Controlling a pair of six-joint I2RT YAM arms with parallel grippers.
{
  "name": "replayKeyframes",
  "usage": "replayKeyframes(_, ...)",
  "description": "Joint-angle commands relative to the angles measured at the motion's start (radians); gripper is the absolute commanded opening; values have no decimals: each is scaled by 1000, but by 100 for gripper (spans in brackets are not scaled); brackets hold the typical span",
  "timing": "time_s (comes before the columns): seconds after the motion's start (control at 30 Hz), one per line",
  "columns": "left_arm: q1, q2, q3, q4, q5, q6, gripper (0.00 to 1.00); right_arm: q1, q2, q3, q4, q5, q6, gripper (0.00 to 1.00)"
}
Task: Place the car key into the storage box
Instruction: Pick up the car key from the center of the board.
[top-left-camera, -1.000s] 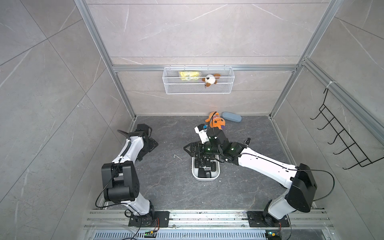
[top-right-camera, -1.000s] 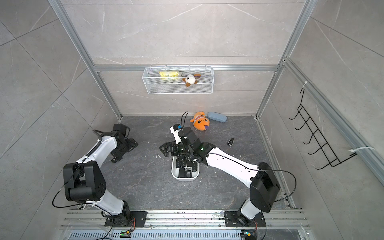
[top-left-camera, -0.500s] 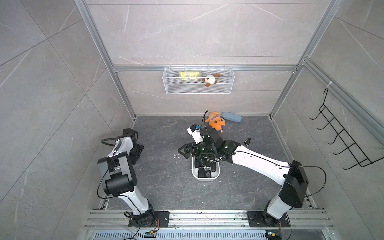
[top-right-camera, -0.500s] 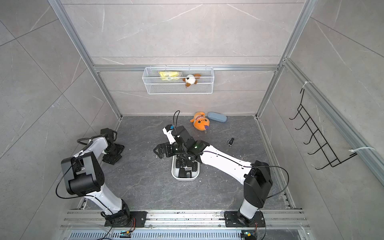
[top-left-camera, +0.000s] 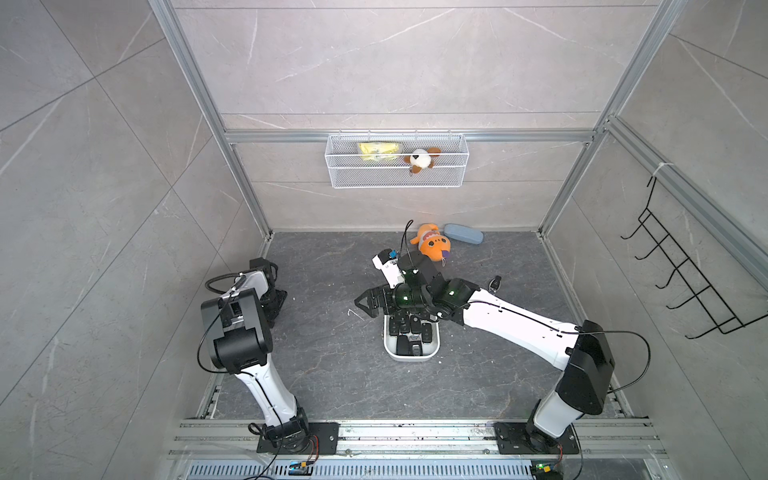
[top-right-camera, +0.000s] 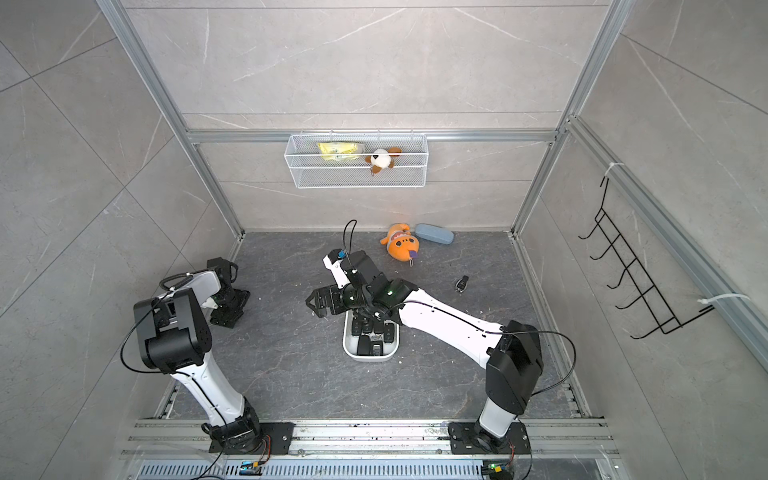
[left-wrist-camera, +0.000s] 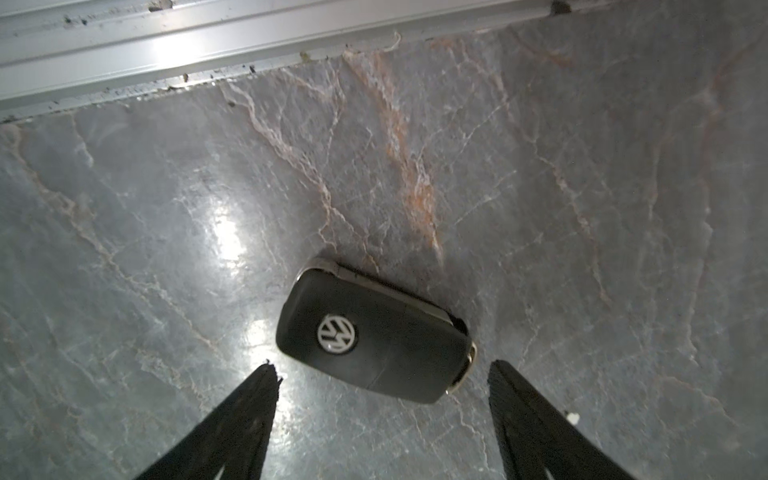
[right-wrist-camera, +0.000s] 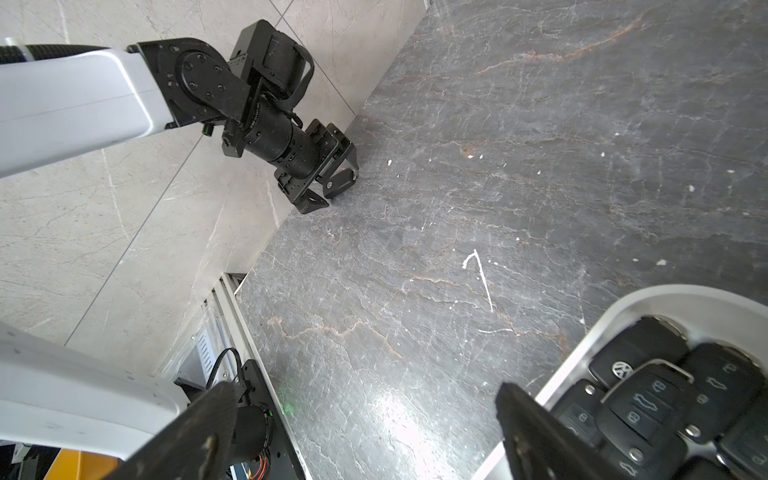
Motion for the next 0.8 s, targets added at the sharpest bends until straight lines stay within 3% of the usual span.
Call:
replayKeyframes(0.0, 15, 23, 34, 3, -37, -17, 82, 8, 16, 39, -28, 14, -15, 100)
replayKeyframes(0.07, 17, 33, 37, 3, -39, -11, 82, 7, 16, 37, -30, 17, -15, 100)
replayKeyframes(0.27, 22, 63, 70, -1, -42, 29, 64, 8, 16, 38, -37, 21, -15, 100)
replayKeyframes(0.57, 31, 75, 103, -17, -43, 87, 58, 9, 11, 29, -34, 23, -10, 99)
replayKeyframes(0.67, 32, 64, 86, -8, -33, 86, 47, 9, 8, 24, -30, 23, -5, 100)
replayKeyframes(0.77, 31, 51, 61, 2, -22, 81, 42, 10, 3, 16, -24, 25, -2, 100)
